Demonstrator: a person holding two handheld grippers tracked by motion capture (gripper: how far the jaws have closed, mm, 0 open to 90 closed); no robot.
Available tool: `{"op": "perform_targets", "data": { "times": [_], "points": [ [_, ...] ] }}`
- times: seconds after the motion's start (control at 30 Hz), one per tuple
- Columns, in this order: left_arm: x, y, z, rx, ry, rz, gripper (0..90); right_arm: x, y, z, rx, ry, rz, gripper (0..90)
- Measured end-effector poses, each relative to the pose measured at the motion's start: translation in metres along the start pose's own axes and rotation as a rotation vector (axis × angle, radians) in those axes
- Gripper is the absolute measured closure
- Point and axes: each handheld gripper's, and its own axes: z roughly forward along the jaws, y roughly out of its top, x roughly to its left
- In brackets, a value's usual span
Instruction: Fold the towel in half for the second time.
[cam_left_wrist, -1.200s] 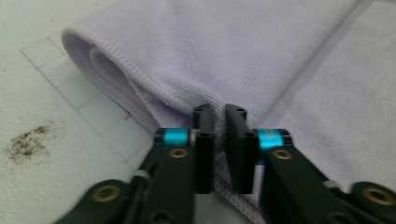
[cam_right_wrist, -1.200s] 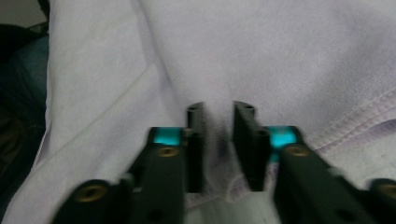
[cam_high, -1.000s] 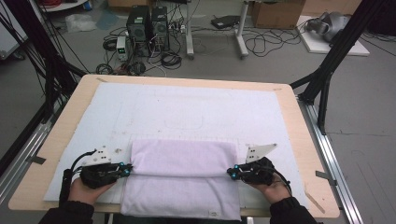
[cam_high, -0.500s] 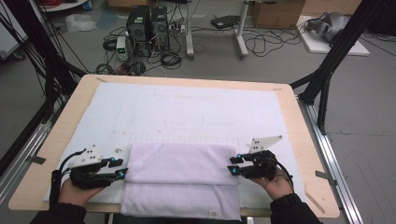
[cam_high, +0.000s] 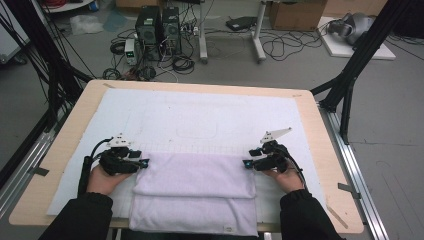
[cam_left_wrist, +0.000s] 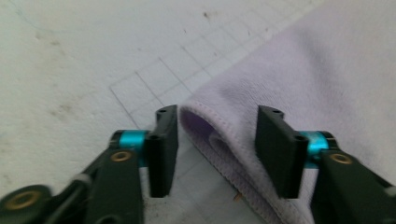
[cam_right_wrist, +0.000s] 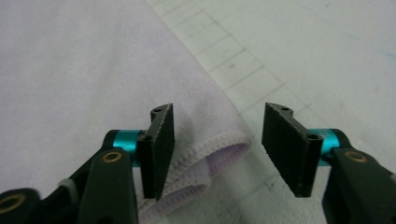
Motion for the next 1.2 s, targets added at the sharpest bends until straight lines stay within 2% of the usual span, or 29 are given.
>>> {"op": "perform_targets", "data": {
  "times": [0.07, 0.1, 0.2, 0.23, 0.33, 0.43, 0.53, 0.6, 0.7, 0.77, 0.8, 0.83, 0.87, 0.9, 0.93, 0.97, 1.03, 1.07, 1.1, 1.13, 1.2],
  "points": [
    [-0.002, 0.0, 0.0, -0.005, -0.009, 0.014, 64.4, 0.0, -0.004, 0.003, 0.008, 0.029, -0.002, 54.4],
    [-0.002, 0.0, -0.001, -0.007, -0.016, 0.022, 69.2, 0.001, -0.005, 0.003, -0.003, 0.028, -0.01, 61.1],
    [-0.004, 0.0, -0.002, -0.018, -0.005, 0.02, 80.6, 0.001, -0.005, 0.004, -0.003, 0.08, -0.004, 76.4],
    [-0.004, 0.0, -0.002, -0.014, -0.002, 0.029, 82.3, 0.002, -0.004, 0.004, -0.001, 0.098, -0.014, 78.6],
    [-0.005, 0.001, -0.003, -0.029, 0.018, 0.044, 83.9, 0.004, -0.001, 0.002, -0.002, 0.099, -0.042, 82.5],
    [0.0, 0.008, -0.003, -0.047, 0.039, 0.044, 84.5, 0.0, 0.005, -0.002, -0.007, 0.062, -0.054, 82.8],
    [0.005, 0.024, -0.002, -0.079, 0.067, 0.042, 84.5, -0.006, 0.021, -0.006, -0.021, 0.022, -0.073, 83.0],
    [0.013, 0.043, -0.001, -0.108, 0.108, 0.049, 84.5, -0.013, 0.036, -0.01, -0.043, -0.009, -0.07, 83.0],
    [0.027, 0.072, -0.004, -0.162, 0.136, 0.036, 84.5, -0.031, 0.059, -0.017, -0.064, -0.056, -0.047, 83.0],
    [0.036, 0.093, -0.005, -0.183, 0.166, 0.036, 84.4, -0.04, 0.074, -0.021, -0.087, -0.08, -0.045, 82.9],
    [0.039, 0.101, -0.004, -0.19, 0.194, 0.038, 83.9, -0.045, 0.081, -0.023, -0.1, -0.095, -0.046, 82.5],
    [0.042, 0.107, -0.001, -0.193, 0.254, 0.034, 80.5, -0.049, 0.087, -0.024, -0.115, -0.11, -0.056, 78.2],
    [0.045, 0.112, 0.003, -0.183, 0.348, 0.015, 68.3, -0.053, 0.092, -0.024, -0.13, -0.139, -0.059, 66.4],
    [0.048, 0.113, 0.004, -0.18, 0.351, -0.009, 56.6, -0.059, 0.094, -0.022, -0.144, -0.187, -0.046, 63.2],
    [0.052, 0.111, 0.005, -0.181, 0.318, -0.037, 57.6, -0.063, 0.093, -0.021, -0.137, -0.183, -0.029, 61.2],
    [0.054, 0.109, 0.007, -0.163, 0.288, -0.048, 58.2, -0.067, 0.09, -0.018, -0.123, -0.181, -0.002, 58.8],
    [0.053, 0.102, 0.009, -0.128, 0.248, -0.014, 58.2, -0.071, 0.081, -0.014, -0.101, -0.144, 0.038, 57.8],
    [0.051, 0.098, 0.01, -0.133, 0.232, -0.002, 58.9, -0.07, 0.077, -0.011, -0.09, -0.138, 0.034, 57.6],
    [0.05, 0.092, 0.01, -0.143, 0.201, -0.008, 60.3, -0.068, 0.072, -0.01, -0.079, -0.138, 0.019, 57.7],
    [0.049, 0.087, 0.011, -0.139, 0.162, -0.018, 61.4, -0.065, 0.068, -0.009, -0.085, -0.12, 0.026, 58.6],
    [0.042, 0.075, 0.015, -0.126, 0.137, 0.018, 63.8, -0.057, 0.062, -0.007, -0.09, -0.081, 0.02, 59.2]
  ]
}}
